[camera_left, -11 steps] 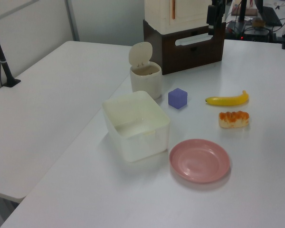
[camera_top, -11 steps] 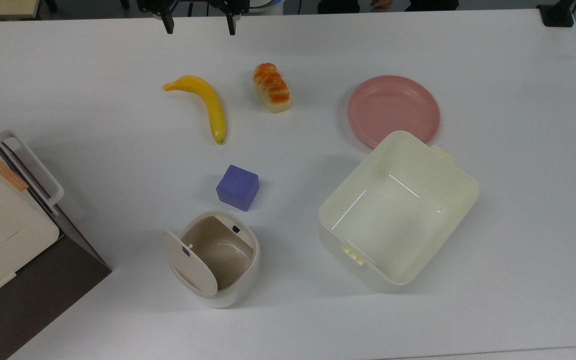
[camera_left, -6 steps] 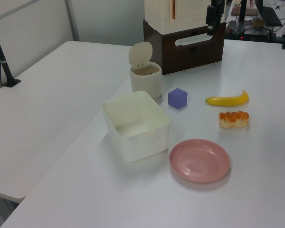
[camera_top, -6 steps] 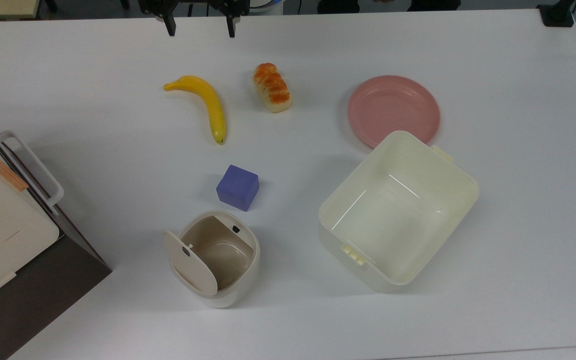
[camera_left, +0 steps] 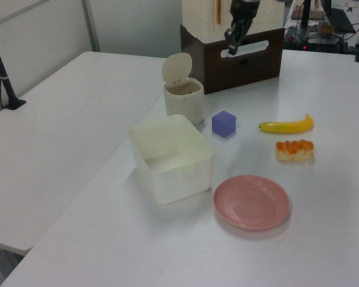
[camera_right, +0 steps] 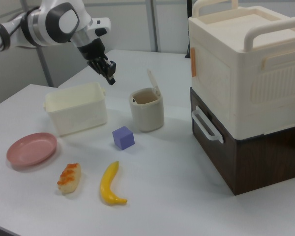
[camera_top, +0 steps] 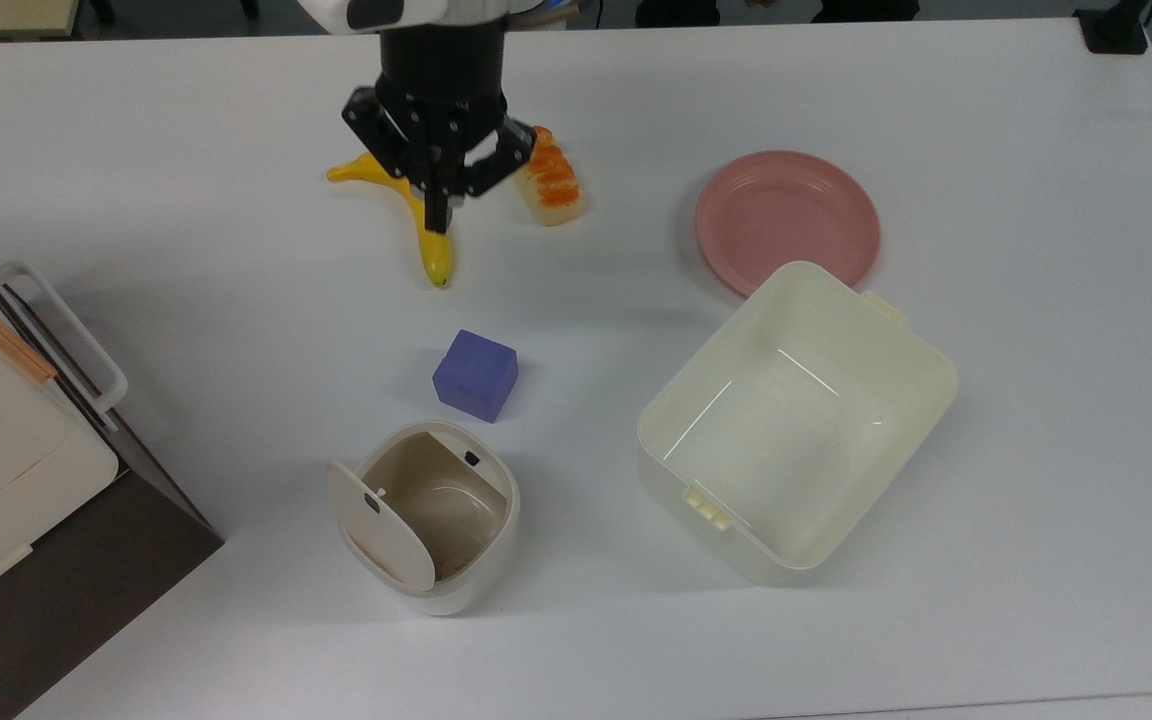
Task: Close the trash can
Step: 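Move the gripper down toward the open lid of the cream trash can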
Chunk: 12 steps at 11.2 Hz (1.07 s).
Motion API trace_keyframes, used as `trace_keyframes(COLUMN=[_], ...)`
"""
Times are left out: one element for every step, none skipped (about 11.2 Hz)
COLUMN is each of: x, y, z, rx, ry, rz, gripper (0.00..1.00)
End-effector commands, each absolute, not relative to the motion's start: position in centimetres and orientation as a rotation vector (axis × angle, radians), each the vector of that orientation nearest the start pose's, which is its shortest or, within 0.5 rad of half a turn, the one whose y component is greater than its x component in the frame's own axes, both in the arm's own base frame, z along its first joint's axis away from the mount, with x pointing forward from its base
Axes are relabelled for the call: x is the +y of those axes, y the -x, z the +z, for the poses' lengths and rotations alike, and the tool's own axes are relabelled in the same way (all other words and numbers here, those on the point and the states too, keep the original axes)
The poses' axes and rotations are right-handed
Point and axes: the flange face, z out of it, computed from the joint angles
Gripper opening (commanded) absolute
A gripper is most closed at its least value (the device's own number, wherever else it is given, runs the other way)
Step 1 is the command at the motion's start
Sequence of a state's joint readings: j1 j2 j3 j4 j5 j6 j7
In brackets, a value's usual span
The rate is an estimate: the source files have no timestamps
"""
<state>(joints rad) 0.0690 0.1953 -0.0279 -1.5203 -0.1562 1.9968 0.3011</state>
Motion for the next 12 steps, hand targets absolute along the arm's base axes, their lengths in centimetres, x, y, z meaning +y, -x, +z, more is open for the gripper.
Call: trace_keyframes(x=[2.5,2.5,2.4,2.5,2.0,1.4,1.0,0.5,-1.1,-1.5,-1.8,-2.0], y=[-66.9,-68.0,-68.7,-69.3,-70.1,-71.3,-72.1,-72.4,-72.6,-72.8,-72.8,-72.9], z=[57.6,56.8,56.2,56.1,55.6,55.8,55.5,56.1,56.9,57.2,57.3,57.4], rx=[0.718,0.852,0.950,1.036,1.135,1.206,1.256,1.289,1.345,1.380,1.393,1.402], ry=[3.043,2.979,2.940,2.882,2.828,2.785,2.752,2.716,2.670,2.634,2.615,2.585], rz=[-0.812,-0.921,-1.009,-1.085,-1.147,-1.224,-1.243,-1.261,-1.281,-1.290,-1.296,-1.307], gripper=[0.02,0.02,0.02,0.02,0.03,0.03,0.04,0.05,0.05,0.06,0.06,0.06])
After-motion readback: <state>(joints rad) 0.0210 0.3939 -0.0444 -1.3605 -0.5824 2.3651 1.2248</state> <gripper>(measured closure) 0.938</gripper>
